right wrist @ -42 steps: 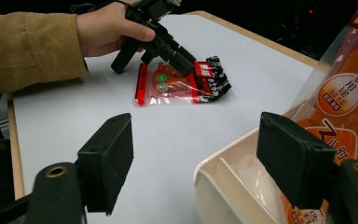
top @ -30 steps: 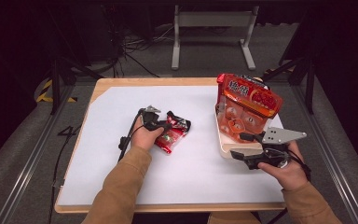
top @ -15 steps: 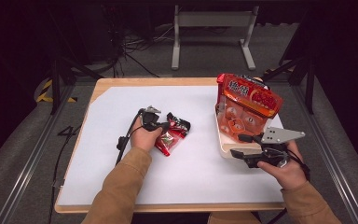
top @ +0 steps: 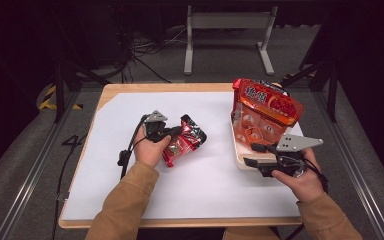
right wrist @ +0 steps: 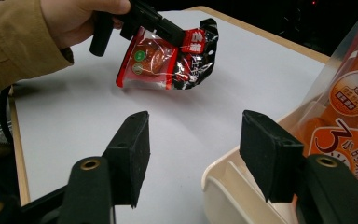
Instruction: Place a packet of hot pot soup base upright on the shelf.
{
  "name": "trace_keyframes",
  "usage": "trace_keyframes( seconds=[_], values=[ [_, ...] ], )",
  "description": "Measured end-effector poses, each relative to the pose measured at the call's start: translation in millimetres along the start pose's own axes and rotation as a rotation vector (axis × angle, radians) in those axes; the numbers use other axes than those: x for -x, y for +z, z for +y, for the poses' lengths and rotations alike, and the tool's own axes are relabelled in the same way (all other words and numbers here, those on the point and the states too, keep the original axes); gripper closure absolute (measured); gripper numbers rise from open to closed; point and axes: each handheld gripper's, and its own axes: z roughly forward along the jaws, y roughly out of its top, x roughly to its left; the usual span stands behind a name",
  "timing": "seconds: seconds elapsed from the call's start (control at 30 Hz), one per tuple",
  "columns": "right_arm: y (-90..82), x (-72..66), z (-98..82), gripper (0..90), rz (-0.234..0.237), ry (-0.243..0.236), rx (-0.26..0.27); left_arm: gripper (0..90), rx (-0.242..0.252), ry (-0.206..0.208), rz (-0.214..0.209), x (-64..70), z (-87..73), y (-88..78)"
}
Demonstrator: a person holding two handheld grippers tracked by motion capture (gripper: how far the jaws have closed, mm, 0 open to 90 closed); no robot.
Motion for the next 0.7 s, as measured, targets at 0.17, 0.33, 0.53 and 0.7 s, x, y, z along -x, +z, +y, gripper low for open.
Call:
trace_keyframes(
  seconds=[0.17,0.33,0.53,0.7],
  values=[
    [8.1,-3.1,5.6,46.2,0.006,0.001,0.003,89.8,0.056,0.011,-0.031,12.9,2.8,-12.7],
    [16.5,-7.3,11.2,49.0,0.012,0.005,0.008,89.8,0.094,0.039,-0.063,27.2,5.6,-22.7],
    [27.8,-10.2,16.4,51.0,0.008,0.02,0.005,89.6,0.118,0.064,-0.11,44.7,8.7,-32.1],
    [35.7,-13.2,21.0,50.7,0.01,0.028,0.013,89.5,0.118,0.087,-0.133,53.9,8.5,-34.9]
  ],
)
